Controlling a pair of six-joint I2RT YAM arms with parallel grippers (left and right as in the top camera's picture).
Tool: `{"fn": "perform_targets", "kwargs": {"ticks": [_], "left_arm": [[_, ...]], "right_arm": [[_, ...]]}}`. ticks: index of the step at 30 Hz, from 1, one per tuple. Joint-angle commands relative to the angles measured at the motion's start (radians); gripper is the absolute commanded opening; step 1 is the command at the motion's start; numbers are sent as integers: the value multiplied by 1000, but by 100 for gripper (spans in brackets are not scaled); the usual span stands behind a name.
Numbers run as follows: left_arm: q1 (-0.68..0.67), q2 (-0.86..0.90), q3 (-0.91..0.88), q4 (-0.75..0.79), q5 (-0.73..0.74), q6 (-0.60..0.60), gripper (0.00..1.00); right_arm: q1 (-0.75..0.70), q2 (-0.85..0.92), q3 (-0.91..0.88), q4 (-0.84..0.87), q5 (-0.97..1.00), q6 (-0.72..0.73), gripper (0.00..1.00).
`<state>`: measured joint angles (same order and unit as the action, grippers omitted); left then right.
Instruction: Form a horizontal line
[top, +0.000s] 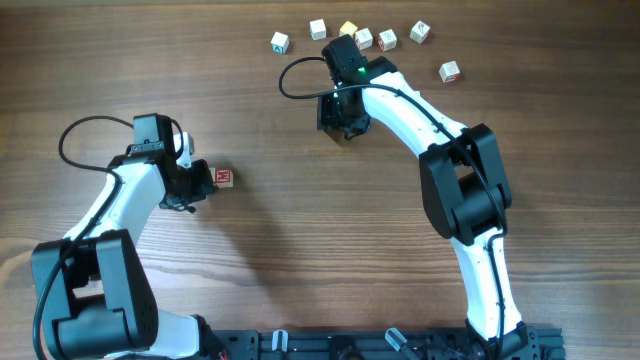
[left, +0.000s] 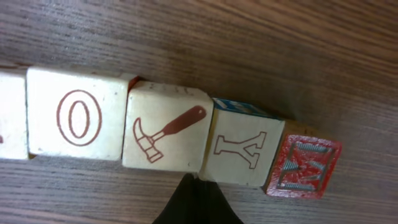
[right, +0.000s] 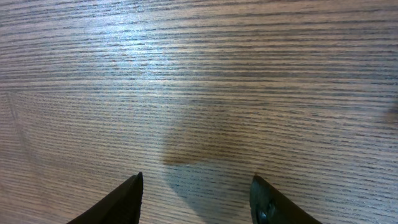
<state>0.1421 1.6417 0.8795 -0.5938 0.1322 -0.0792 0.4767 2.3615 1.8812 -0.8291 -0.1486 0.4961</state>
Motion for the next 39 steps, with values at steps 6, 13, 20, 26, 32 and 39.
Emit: {"fn": "perform_targets", "kwargs": {"ticks": [6,13,20,26,32,39], "left_arm": [[0,-3,-5,-1,29,11,4],[0,-3,-5,-87,52,12,4],[0,-3,-5,-106,150,12,4],[-1,-3,-5,-95,164,12,4],[-1,-3,-5,-68,175,11,4],[-1,-3,-5,-45,175,7,4]], "right_arm": [[-11,70,-42,2,43,5,57],[-11,70,-42,2,43,5,57],[-11,70,-42,2,43,5,57],[-11,70,-42,2,43,5,57],[-11,70,-42,2,43,5,57],[-11,70,-42,2,43,5,57]]}}
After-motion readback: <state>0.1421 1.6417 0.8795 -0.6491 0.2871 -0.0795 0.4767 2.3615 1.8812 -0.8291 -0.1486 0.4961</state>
